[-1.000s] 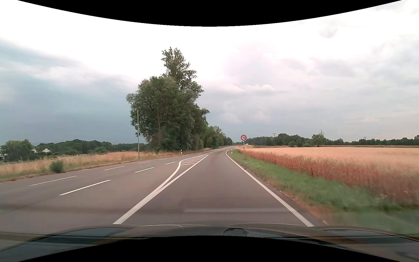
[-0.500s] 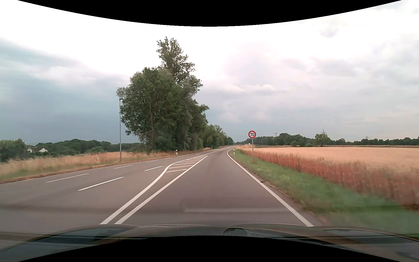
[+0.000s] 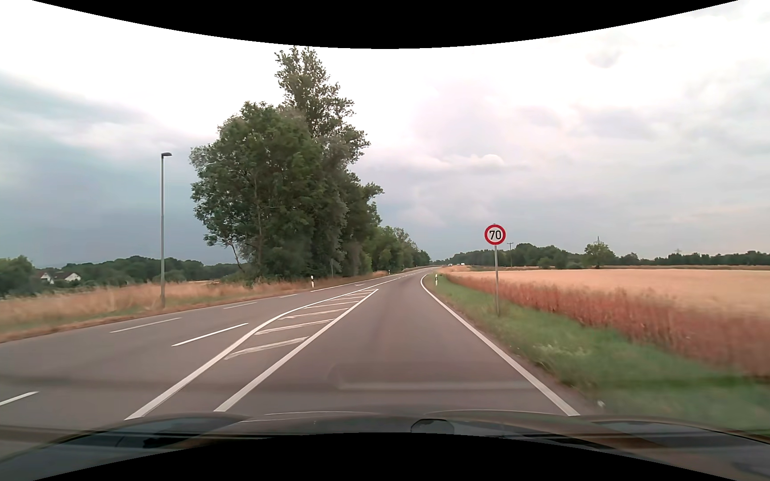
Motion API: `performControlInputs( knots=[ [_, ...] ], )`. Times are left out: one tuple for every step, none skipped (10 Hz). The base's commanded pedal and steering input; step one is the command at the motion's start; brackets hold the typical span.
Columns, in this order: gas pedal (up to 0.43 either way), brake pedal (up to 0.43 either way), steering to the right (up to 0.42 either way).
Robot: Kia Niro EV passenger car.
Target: Follow the waypoints while adhering to traffic rules and regulations
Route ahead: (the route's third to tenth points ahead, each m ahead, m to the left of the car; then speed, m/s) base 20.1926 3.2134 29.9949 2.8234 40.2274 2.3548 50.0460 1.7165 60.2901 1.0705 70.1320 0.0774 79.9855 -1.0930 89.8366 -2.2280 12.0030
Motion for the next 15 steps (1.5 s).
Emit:
performControlInputs(
  knots=[
    [0.24,0.0,-0.002],
    [0.24,0.0,-0.002],
    [0.24,0.0,-0.002],
    [0.24,0.0,-0.002],
    [0.24,0.0,-0.002],
    [0.24,0.0,-0.001],
    [0.24,0.0,0.0],
    [0.24,0.0,0.0],
    [0.24,0.0,0.001],
    [0.24,0.0,0.004],
    [0.24,0.0,0.006],
    [0.24,0.0,0.007],
    [0.24,0.0,0.007],
    [0.24,0.0,0.007],
    [0.24,0.0,0.007]
  ],
)
